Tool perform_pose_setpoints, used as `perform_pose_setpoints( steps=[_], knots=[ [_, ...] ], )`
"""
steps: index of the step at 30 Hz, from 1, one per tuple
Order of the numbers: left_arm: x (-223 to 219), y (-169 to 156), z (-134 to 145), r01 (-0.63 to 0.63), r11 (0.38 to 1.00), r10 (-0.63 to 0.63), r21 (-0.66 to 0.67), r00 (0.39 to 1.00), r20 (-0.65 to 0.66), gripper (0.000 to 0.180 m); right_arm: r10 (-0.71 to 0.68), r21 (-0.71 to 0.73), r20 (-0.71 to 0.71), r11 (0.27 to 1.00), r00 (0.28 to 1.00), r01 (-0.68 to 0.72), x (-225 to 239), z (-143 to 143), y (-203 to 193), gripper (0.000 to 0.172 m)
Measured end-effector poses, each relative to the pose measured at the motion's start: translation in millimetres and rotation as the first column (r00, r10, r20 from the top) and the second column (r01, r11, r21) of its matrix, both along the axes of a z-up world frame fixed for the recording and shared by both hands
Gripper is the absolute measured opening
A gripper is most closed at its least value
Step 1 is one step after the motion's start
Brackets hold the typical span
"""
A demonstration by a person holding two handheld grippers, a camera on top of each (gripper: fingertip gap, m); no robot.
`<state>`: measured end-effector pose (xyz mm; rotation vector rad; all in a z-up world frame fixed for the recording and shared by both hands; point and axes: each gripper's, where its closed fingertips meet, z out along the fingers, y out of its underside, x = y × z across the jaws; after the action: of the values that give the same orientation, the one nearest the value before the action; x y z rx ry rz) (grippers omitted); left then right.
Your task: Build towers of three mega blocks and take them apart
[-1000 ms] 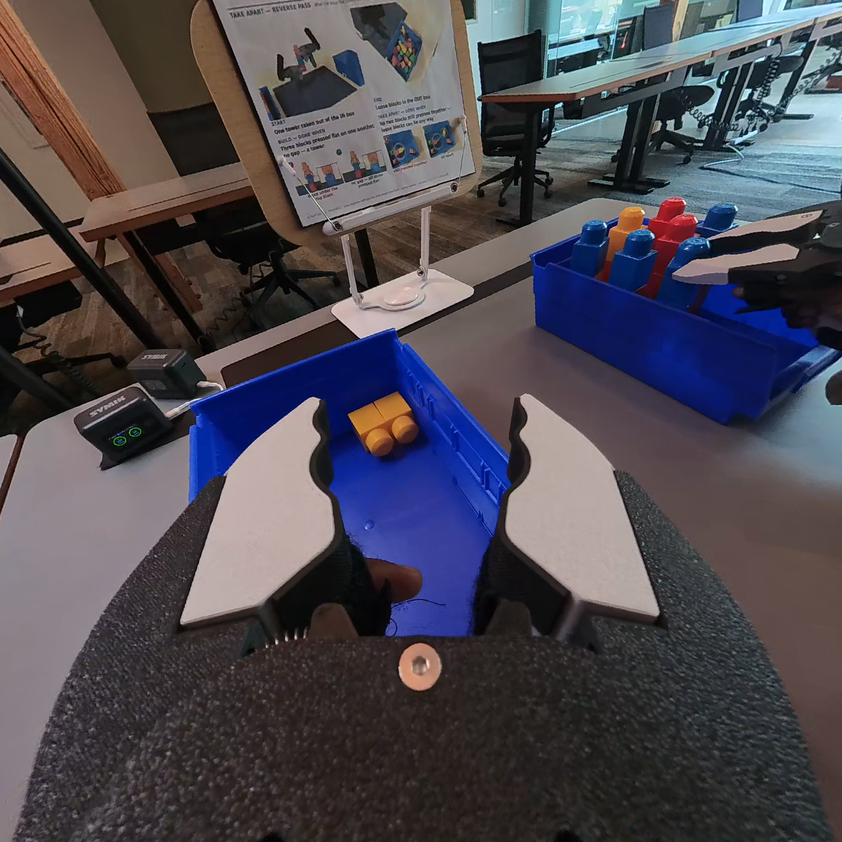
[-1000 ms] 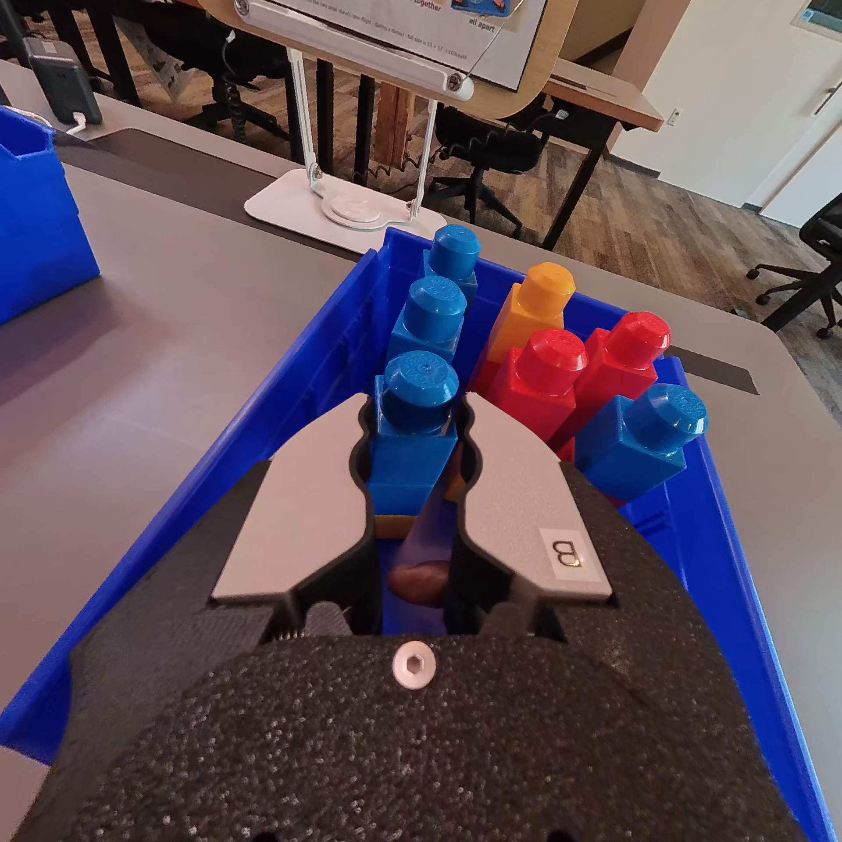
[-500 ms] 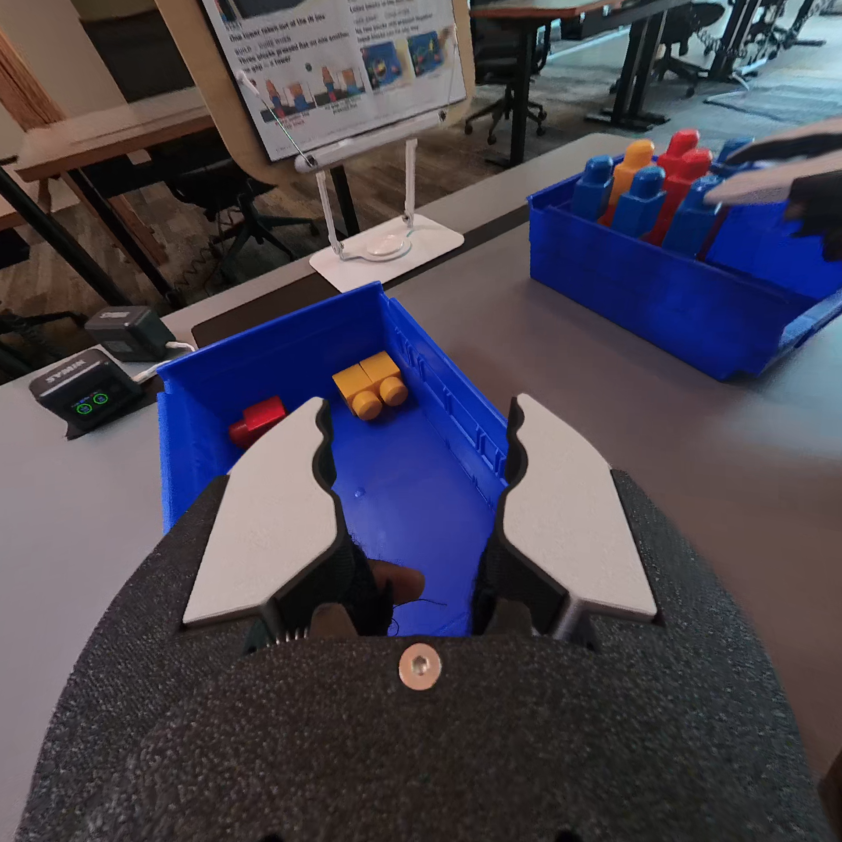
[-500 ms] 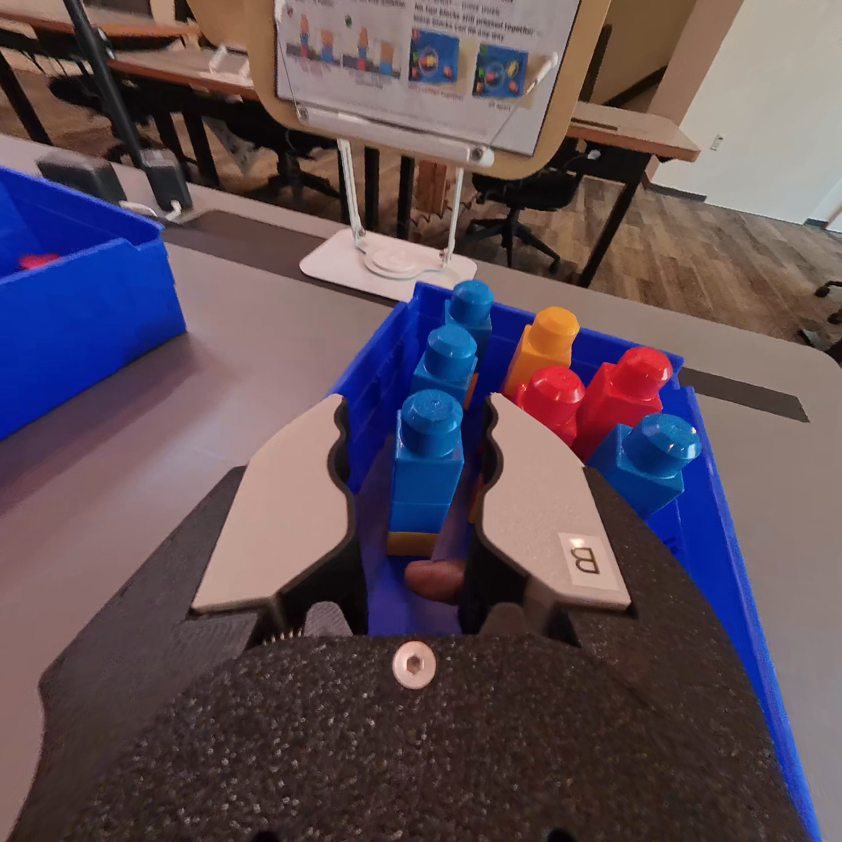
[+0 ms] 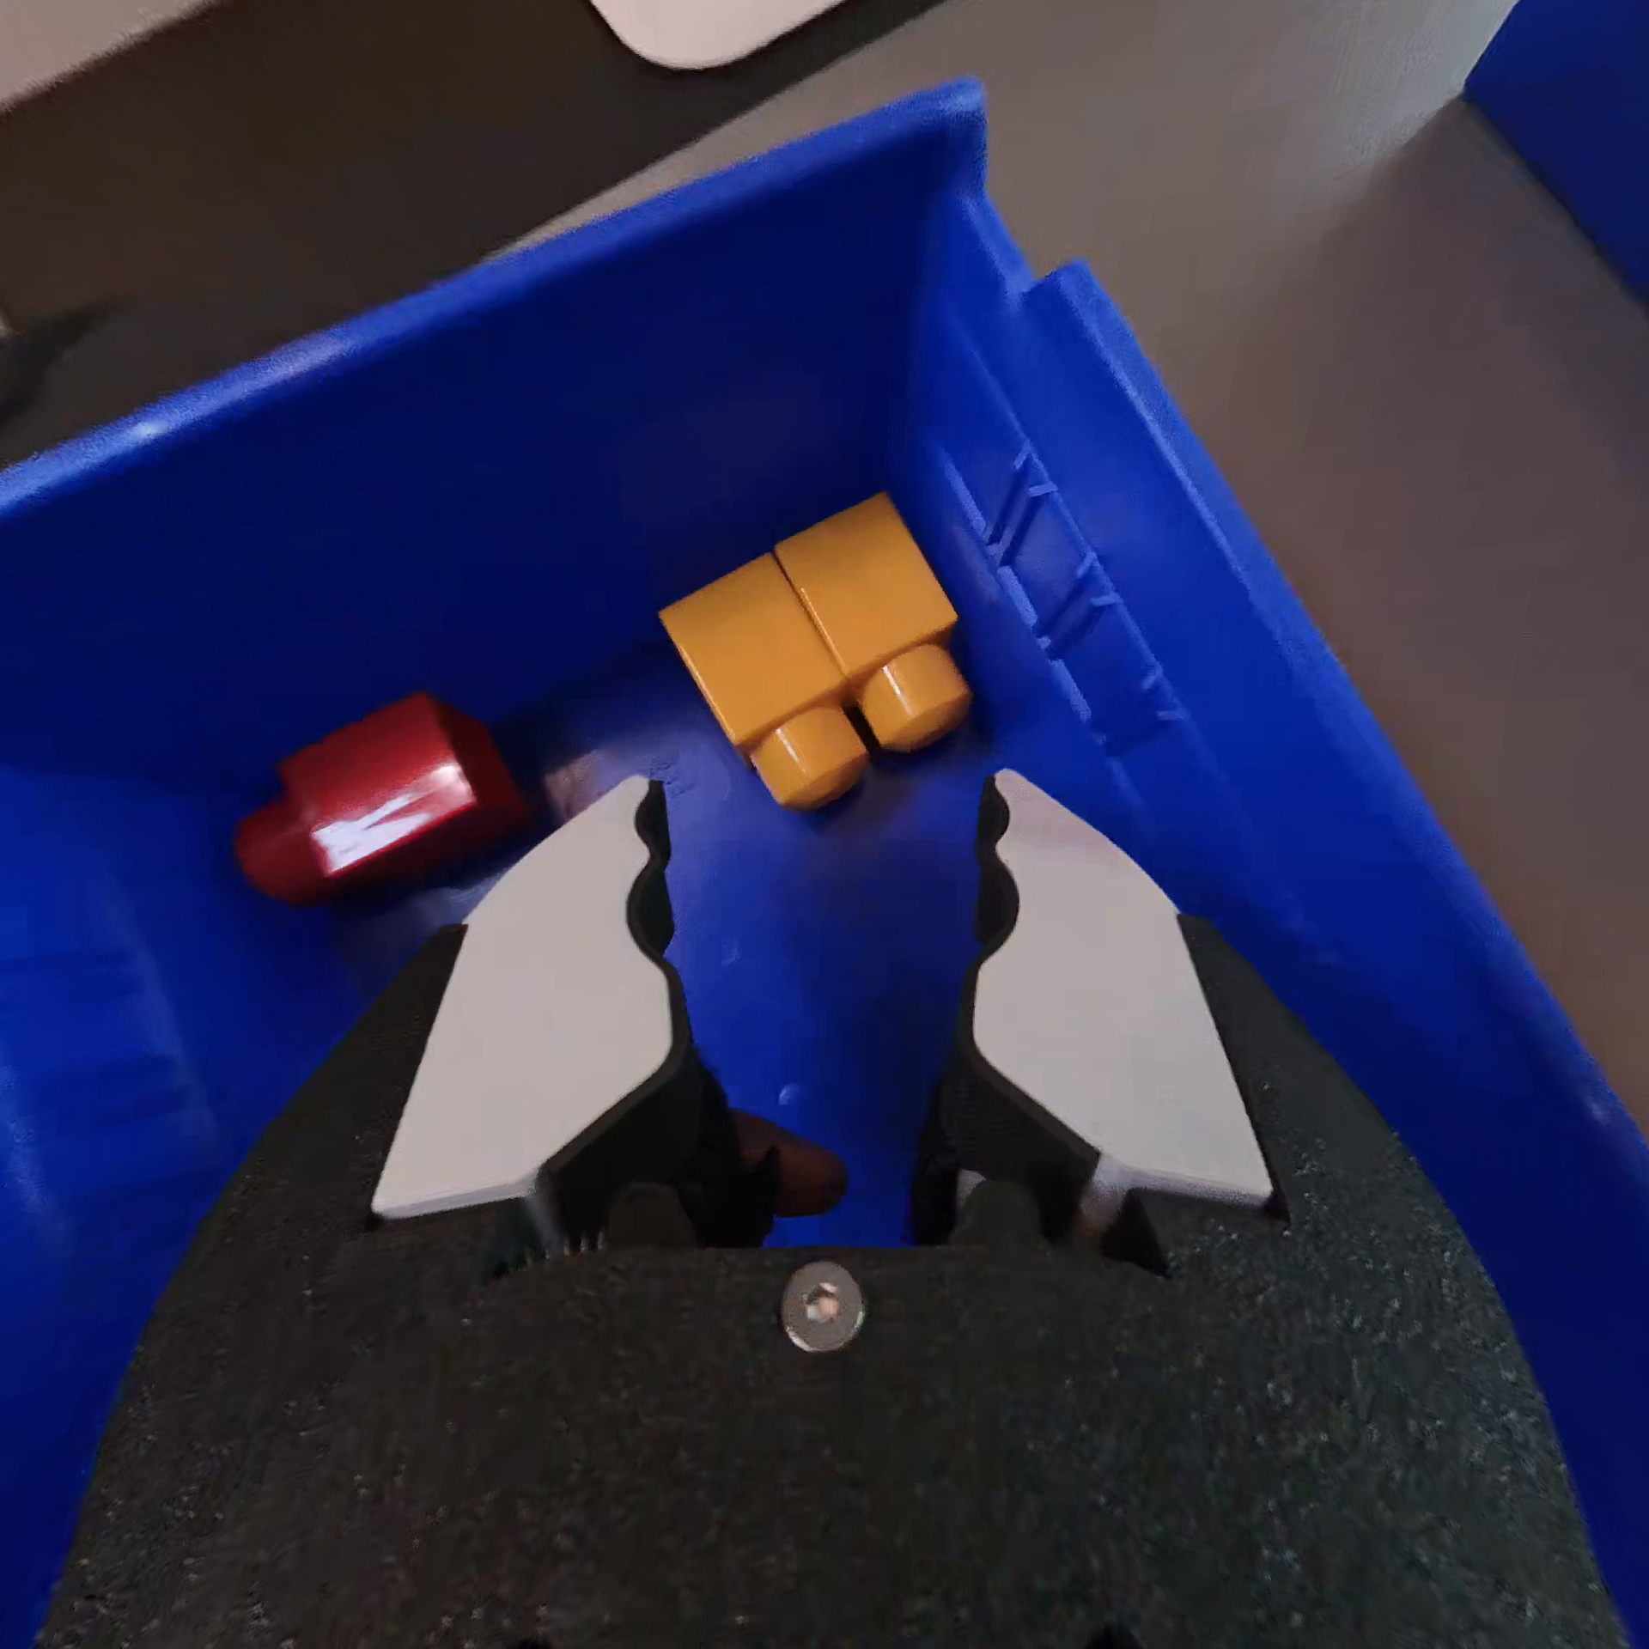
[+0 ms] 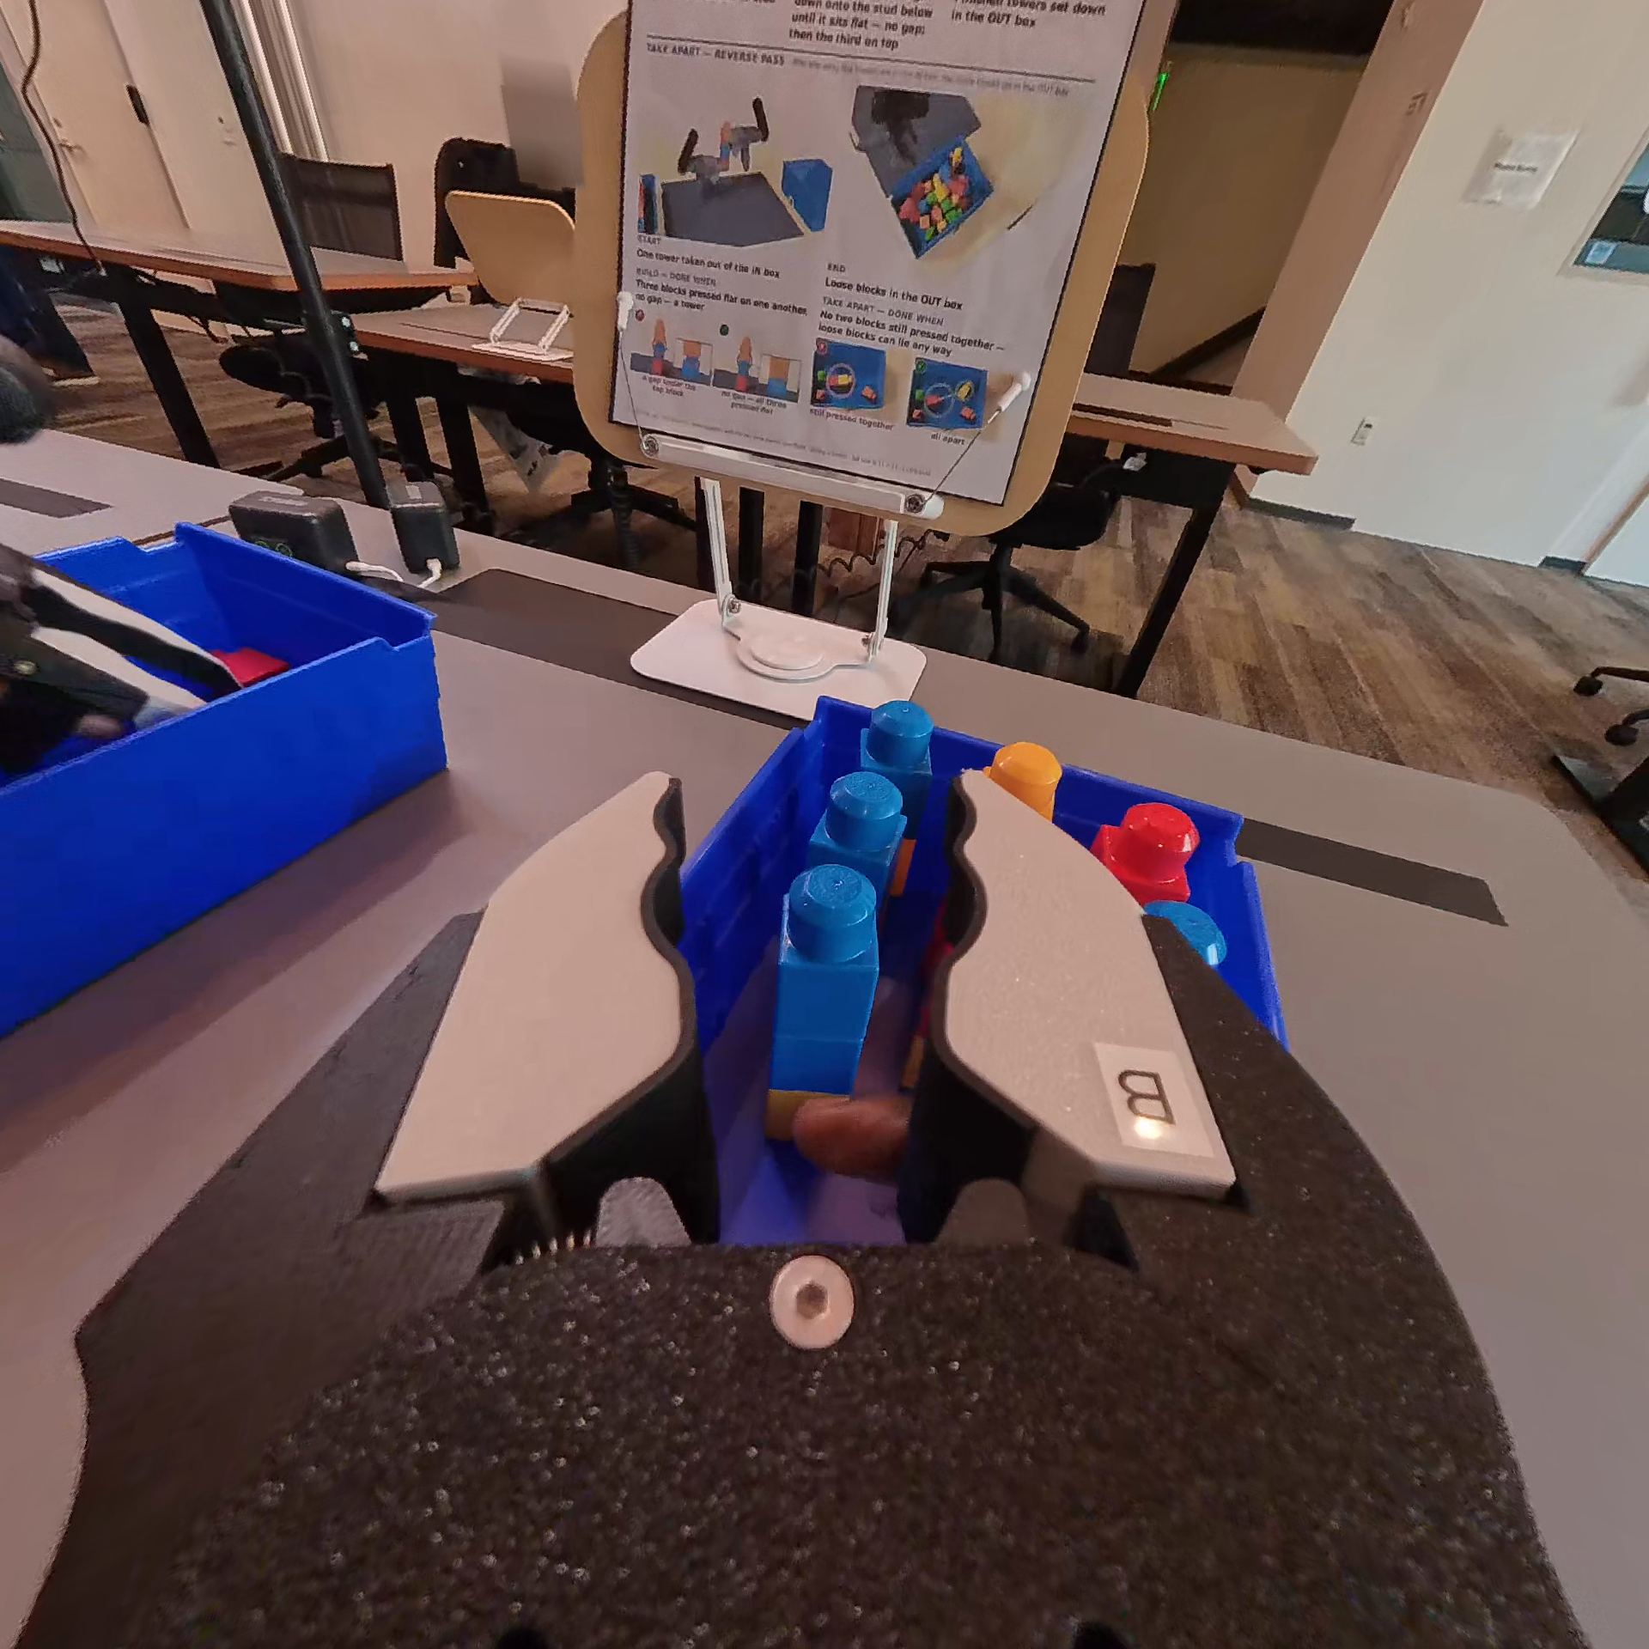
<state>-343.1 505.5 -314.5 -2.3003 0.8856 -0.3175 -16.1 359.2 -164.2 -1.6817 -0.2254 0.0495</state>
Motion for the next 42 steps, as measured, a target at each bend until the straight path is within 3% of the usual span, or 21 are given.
perform_pose_setpoints(
  steps=[1, 5, 8, 13, 16, 18, 21, 23, 27, 30, 32, 34, 36, 38, 40, 42],
  knots=[
    [2.7, 3.2, -8.5, 0.003, 1.000, -0.002, -0.026, 1.000, 0.005, 0.066, -0.003, 0.003, 0.005, 1.000, 1.000, 0.003, 1.1, 0.8, -0.8, 0.056],
    [2.3, 16.5, -34.3, -0.001, 0.999, -0.001, -0.051, 0.999, -0.048, 0.059, -0.005, 0.017, 0.005, 1.000, 1.000, 0.004, 3.8, 4.8, -3.0, 0.055],
    [-8.6, 21.4, -42.4, 0.003, 1.000, -0.003, -0.001, 0.995, -0.099, 0.030, -0.005, 0.029, 0.002, 1.000, 1.000, 0.005, 4.5, 7.5, -3.6, 0.054],
    [-15.5, 11.7, -15.7, 0.033, 0.996, -0.033, 0.088, 0.999, 0.002, 0.030, 0.122, 0.018, 0.024, 0.992, 0.992, -0.122, -20.9, 2.1, -2.5, 0.053],
    [-6.1, -14.8, 23.6, 0.126, 0.979, -0.147, 0.158, 0.981, 0.130, 0.030, 0.365, 0.025, 0.013, 0.931, 0.931, -0.365, -65.4, -0.3, -12.3, 0.053],
    [13.5, -52.1, 67.1, 0.266, 0.928, -0.337, 0.259, 0.898, 0.284, 0.029, 0.577, 0.053, -0.045, 0.817, 0.816, -0.575, -104.0, 2.2, -30.3, 0.055],
    [41.0, -140.2, 132.2, 0.506, 0.763, -0.646, 0.402, 0.597, 0.475, 0.030, 0.793, 0.158, -0.149, 0.608, 0.590, -0.778, -151.2, 12.8, -59.8, 0.060],
    [49.8, -189.6, 148.4, 0.619, 0.656, -0.747, 0.432, 0.449, 0.491, 0.029, 0.858, 0.190, -0.180, 0.511, 0.482, -0.838, -174.6, 14.2, -72.8, 0.062],
    [62.7, -241.3, 133.0, 0.764, 0.523, -0.838, 0.377, 0.379, 0.394, 0.029, 0.912, 0.133, -0.123, 0.406, 0.391, -0.904, -212.7, -1.2, -90.3, 0.066],
    [71.0, -256.1, 119.1, 0.818, 0.487, -0.855, 0.307, 0.375, 0.358, 0.029, 0.942, 0.078, -0.053, 0.336, 0.332, -0.939, -233.0, -14.3, -104.2, 0.066],
    [73.6, -261.6, 112.8, 0.841, 0.464, -0.868, 0.278, 0.368, 0.334, 0.029, 0.944, 0.069, -0.005, 0.331, 0.331, -0.941, -238.9, -17.7, -107.9, 0.038],
    [72.7, -258.7, 110.7, 0.834, 0.481, -0.865, 0.269, 0.402, 0.301, 0.028, 0.935, 0.103, 0.049, 0.346, 0.352, -0.932, -237.3, -12.9, -107.3, 0.036],
    [66.3, -242.9, 113.1, 0.791, 0.546, -0.835, 0.276, 0.488, 0.254, 0.035, 0.924, 0.145, 0.058, 0.367, 0.379, -0.919, -229.0, -4.5, -104.3, 0.035],
    [50.7, -204.3, 111.8, 0.682, 0.673, -0.735, 0.287, 0.661, 0.152, 0.048, 0.911, 0.185, 0.036, 0.398, 0.410, -0.899, -215.7, 4.5, -98.6, 0.035],
    [20.2, -143.4, 106.8, 0.475, 0.826, -0.500, 0.304, 0.866, 0.007, 0.052, 0.892, 0.215, 0.016, 0.438, 0.452, -0.873, -201.5, 11.6, -91.1, 0.035],
    [-10.9, -86.6, 99.6, 0.249, 0.919, -0.243, 0.305, 0.968, -0.056, 0.056, 0.875, 0.232, 0.003, 0.470, 0.484, -0.851, -190.1, 16.3, -85.3, 0.035]
  ],
)
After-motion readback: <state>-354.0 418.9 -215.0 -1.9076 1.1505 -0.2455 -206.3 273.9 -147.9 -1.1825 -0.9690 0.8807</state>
